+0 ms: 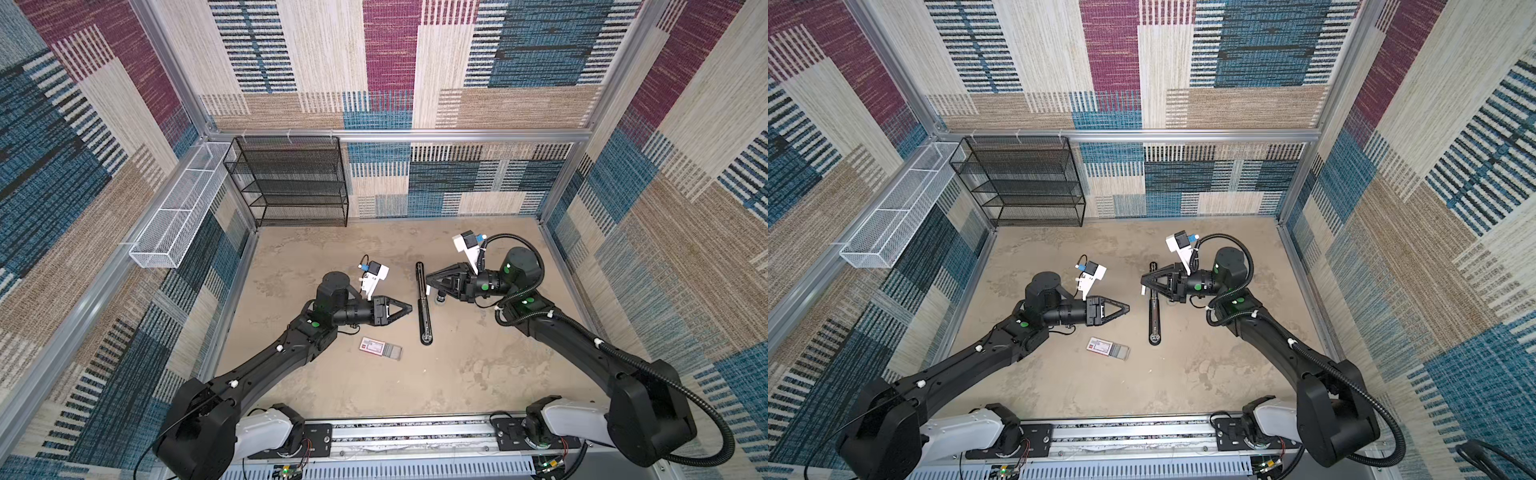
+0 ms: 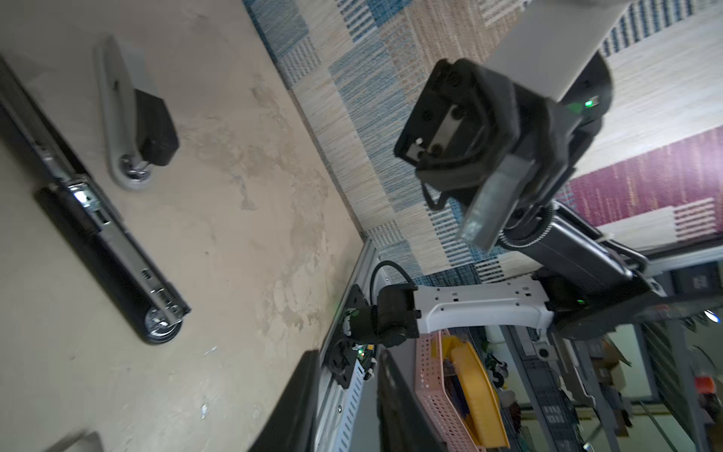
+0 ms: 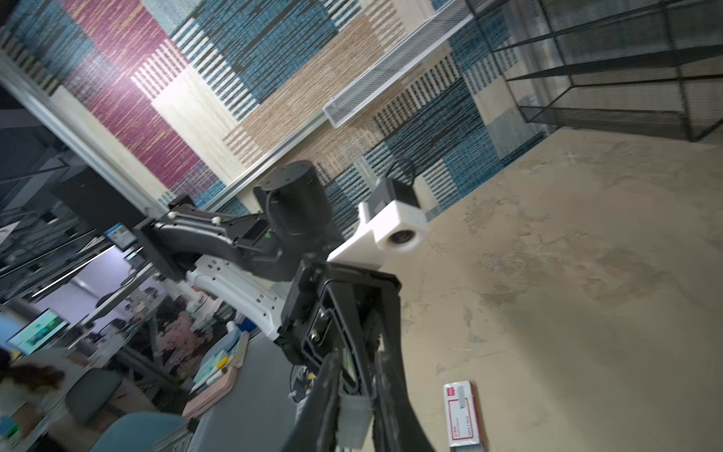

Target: Load the staples into the stapler

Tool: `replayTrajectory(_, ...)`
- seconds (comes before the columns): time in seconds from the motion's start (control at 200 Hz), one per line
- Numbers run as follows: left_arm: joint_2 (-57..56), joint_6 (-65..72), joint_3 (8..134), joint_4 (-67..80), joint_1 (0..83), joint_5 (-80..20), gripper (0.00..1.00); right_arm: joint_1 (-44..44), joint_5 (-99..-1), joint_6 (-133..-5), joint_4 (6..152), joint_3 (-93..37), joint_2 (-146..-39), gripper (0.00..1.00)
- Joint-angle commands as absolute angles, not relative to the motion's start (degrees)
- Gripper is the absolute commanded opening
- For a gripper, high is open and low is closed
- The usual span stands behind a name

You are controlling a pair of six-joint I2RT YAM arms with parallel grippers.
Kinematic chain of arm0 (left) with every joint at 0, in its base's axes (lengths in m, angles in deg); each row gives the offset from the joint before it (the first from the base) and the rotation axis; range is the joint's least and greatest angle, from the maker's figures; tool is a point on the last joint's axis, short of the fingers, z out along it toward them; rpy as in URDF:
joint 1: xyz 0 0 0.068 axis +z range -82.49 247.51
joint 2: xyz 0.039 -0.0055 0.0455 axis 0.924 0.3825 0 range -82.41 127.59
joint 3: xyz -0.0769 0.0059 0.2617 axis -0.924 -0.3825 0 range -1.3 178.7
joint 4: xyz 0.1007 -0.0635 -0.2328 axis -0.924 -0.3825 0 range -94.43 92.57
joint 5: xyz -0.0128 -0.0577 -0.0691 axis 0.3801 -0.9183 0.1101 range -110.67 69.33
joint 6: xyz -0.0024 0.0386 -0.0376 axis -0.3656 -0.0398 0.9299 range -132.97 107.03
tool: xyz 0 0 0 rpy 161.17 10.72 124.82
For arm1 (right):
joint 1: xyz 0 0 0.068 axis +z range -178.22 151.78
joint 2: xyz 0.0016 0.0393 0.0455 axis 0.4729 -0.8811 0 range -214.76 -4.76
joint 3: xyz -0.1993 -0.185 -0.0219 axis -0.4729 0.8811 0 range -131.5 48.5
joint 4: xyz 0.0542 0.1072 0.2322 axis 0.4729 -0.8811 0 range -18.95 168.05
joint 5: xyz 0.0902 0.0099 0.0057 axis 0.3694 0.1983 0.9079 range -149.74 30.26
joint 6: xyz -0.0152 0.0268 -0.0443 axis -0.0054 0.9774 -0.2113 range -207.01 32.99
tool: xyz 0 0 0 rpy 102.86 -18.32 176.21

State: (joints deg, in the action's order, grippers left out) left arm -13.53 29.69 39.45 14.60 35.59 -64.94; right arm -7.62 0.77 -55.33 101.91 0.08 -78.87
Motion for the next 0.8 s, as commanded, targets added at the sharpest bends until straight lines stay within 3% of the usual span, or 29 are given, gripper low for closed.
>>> replayTrajectory(0.0,-14.4,21.7,40.4,-1.5,35.6,-54.5,0.29,-7.3,-13.6,-64.6,82.5,-4.3,-82.3,0.2)
replayTrajectory(0.13,-14.4,19.6,41.0,-8.8,35.4,-46.0,0.29,-5.9,-25.3,-65.7,75.1,-8.1,-86.9,0.21)
replayTrajectory(0.441,-13.0,19.7,40.9,-11.2,33.7,-41.9,0.29,-2.1,-49.5,-60.9,65.9,-13.7,-95.5,0.21)
replayTrajectory(0.796,-11.6,19.3,41.9,-12.8,32.3,-39.4,0.3,-0.8,-50.8,-60.4,67.1,-13.8,-97.3,0.25)
